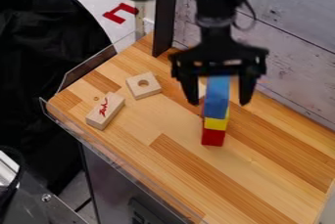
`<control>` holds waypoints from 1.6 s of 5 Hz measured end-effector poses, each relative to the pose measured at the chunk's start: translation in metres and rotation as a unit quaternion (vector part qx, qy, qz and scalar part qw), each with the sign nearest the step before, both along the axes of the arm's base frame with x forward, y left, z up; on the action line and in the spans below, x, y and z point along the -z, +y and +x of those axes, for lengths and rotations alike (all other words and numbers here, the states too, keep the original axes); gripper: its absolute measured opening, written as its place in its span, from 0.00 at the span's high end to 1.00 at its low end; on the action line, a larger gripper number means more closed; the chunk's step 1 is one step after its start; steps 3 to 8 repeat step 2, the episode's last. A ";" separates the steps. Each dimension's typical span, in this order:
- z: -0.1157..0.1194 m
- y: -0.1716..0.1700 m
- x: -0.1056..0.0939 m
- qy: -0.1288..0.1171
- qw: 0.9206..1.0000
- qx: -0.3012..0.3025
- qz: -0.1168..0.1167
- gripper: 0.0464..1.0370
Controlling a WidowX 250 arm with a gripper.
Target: Took the blue bar and put it on top of the yellow bar
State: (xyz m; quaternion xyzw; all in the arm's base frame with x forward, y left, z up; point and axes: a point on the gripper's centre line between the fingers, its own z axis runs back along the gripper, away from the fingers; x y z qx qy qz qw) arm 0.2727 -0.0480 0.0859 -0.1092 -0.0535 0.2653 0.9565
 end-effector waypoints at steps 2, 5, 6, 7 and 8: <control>-0.024 0.031 0.001 0.005 0.996 0.078 0.042 0.04; -0.024 0.031 0.001 0.005 0.996 0.078 0.042 0.04; -0.024 0.031 0.001 0.005 0.996 0.078 0.042 0.04; -0.024 0.031 0.001 0.005 0.996 0.078 0.042 0.04; -0.024 0.031 0.001 0.005 0.996 0.078 0.042 0.04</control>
